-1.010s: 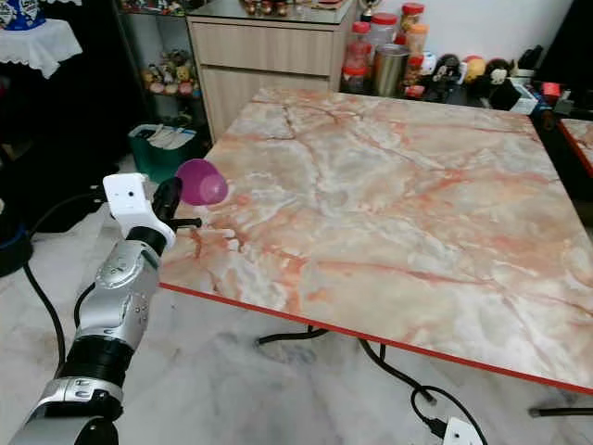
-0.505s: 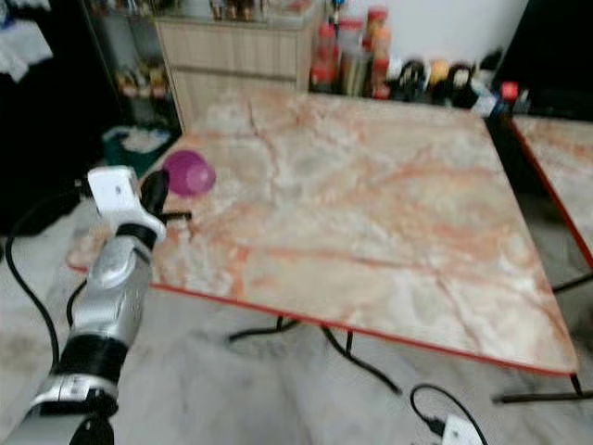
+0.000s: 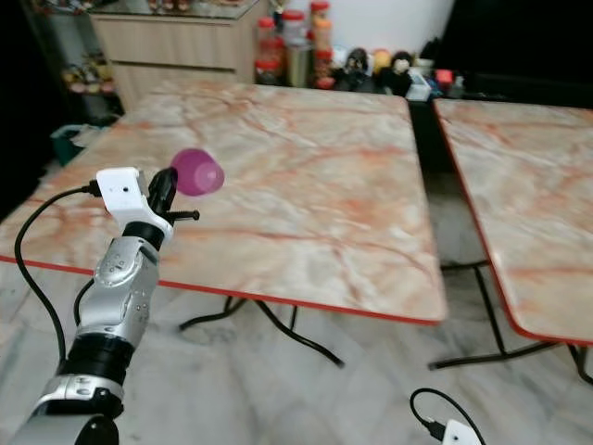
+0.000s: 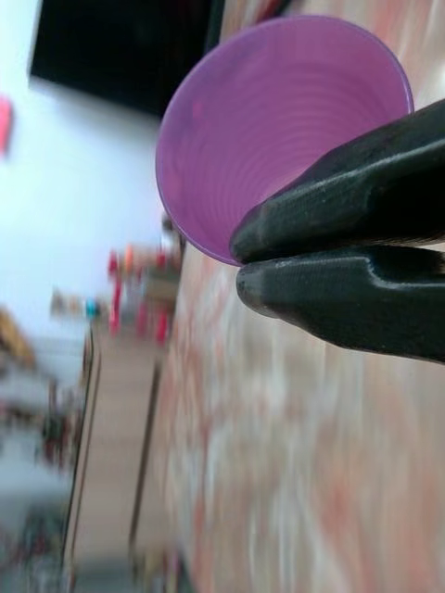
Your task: Setting the table
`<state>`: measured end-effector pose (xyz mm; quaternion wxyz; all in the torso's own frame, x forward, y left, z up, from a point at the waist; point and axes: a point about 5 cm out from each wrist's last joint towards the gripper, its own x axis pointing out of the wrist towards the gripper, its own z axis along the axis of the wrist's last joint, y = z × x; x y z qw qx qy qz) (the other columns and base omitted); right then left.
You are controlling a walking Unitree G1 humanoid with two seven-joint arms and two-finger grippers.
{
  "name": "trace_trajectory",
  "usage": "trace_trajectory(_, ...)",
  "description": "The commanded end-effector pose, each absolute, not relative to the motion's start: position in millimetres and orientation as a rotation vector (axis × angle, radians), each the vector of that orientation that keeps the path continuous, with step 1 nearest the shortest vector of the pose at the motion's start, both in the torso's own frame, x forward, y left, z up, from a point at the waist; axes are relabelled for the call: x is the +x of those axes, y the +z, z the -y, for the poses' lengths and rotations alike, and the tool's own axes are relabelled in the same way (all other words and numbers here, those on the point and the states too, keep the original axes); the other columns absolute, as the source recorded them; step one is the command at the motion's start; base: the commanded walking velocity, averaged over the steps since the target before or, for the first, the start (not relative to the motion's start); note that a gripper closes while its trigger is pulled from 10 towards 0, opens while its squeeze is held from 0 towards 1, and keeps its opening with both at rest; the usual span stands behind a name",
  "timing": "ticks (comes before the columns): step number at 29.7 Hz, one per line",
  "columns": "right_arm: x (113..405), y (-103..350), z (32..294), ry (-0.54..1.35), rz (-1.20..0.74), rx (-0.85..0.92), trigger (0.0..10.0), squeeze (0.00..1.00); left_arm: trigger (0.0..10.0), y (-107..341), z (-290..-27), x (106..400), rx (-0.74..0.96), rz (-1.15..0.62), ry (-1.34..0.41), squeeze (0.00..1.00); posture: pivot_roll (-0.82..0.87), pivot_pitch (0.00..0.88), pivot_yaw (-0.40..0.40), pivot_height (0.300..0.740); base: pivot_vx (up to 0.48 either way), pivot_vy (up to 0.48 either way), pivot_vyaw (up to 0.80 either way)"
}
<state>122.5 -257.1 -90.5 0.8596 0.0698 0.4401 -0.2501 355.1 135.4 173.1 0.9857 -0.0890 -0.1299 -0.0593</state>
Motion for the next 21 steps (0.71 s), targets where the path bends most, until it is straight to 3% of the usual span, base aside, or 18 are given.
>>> trace_trajectory(1,130.5,-88.3,255.4,-0.522,-0.904,0.155,10.0,0.0,10.0,180.1,-145.2,356.0,-0.154,0.286,-0.097,0.0,0.08,0.0,-0.024,0.736,0.0,-0.428,0.0)
trace_trajectory(11,132.4,-87.7,256.2,-0.538,-0.901,0.171,10.0,0.0,10.0,182.8,-147.2,354.9,-0.159,0.299,-0.083,0.0,0.09,0.0,-0.031,0.736,0.0,-0.43,0.0)
trace_trajectory(17,132.6,-87.6,256.9,-0.544,-0.904,0.179,10.0,0.0,10.0,183.1,-148.5,354.0,-0.159,0.303,-0.077,0.0,0.08,0.0,-0.034,0.736,0.0,-0.431,-0.67)
trace_trajectory(21,133.3,-86.8,257.9,-0.539,-0.899,0.164,10.0,0.0,10.0,186.5,-148.9,352.7,-0.159,0.317,-0.079,0.0,0.09,0.0,-0.038,0.736,0.0,-0.43,0.0)
